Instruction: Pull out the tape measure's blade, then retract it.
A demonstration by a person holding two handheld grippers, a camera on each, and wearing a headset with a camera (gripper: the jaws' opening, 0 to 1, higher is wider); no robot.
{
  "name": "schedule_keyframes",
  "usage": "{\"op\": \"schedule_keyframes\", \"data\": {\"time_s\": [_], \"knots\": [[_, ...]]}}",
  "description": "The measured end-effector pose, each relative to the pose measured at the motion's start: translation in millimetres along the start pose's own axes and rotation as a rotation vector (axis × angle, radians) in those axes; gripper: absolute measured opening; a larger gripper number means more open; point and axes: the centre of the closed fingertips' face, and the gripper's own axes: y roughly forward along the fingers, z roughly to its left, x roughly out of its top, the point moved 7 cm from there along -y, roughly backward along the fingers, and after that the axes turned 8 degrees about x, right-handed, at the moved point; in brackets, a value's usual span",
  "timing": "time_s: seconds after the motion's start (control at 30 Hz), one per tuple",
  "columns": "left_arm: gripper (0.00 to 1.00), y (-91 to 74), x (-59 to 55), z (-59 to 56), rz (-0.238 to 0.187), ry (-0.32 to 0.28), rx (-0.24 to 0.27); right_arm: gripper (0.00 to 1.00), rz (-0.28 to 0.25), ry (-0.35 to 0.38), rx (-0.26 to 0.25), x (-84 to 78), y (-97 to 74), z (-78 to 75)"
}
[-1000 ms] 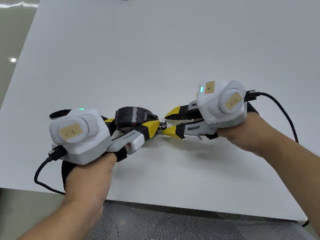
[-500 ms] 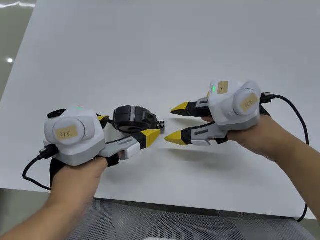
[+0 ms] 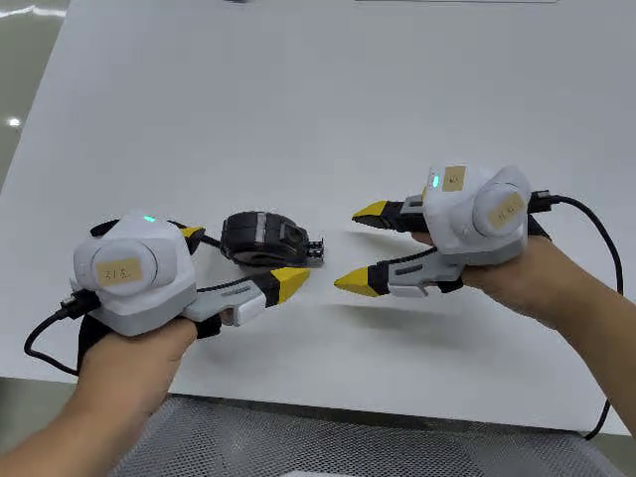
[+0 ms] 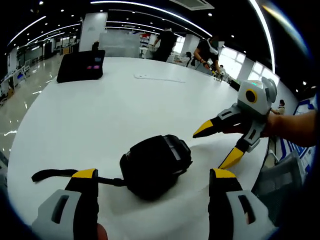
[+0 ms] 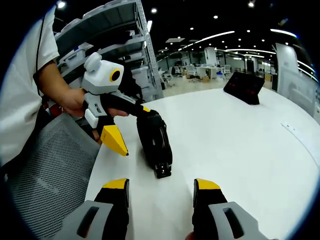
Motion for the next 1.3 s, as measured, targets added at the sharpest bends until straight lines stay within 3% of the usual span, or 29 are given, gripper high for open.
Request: {"op": "schedule_keyframes", "data": {"time_s": [0.17,0.53,0.83,1.3], "knots": [[0.99,-5.8,-2.0,2.8,0.004,0.108,0.0,0.58,0.014,0.028,-0.031,-5.0,-12.2,5.4],[0.99,-19.2,-2.1,5.4,0.02,0.203,-0.042,0.71,0.02,0.036,-0.099,-7.4,-39.8,15.8],[0.99,-27.3,1.9,9.9,0.002,0.241,-0.067,0.79,0.036,0.044,-0.141,-12.1,-59.4,24.8],[0.99,-44.5,-2.7,20.3,0.036,0.285,-0.1,0.89,0.058,0.073,-0.192,-26.8,-91.1,37.0]]}}
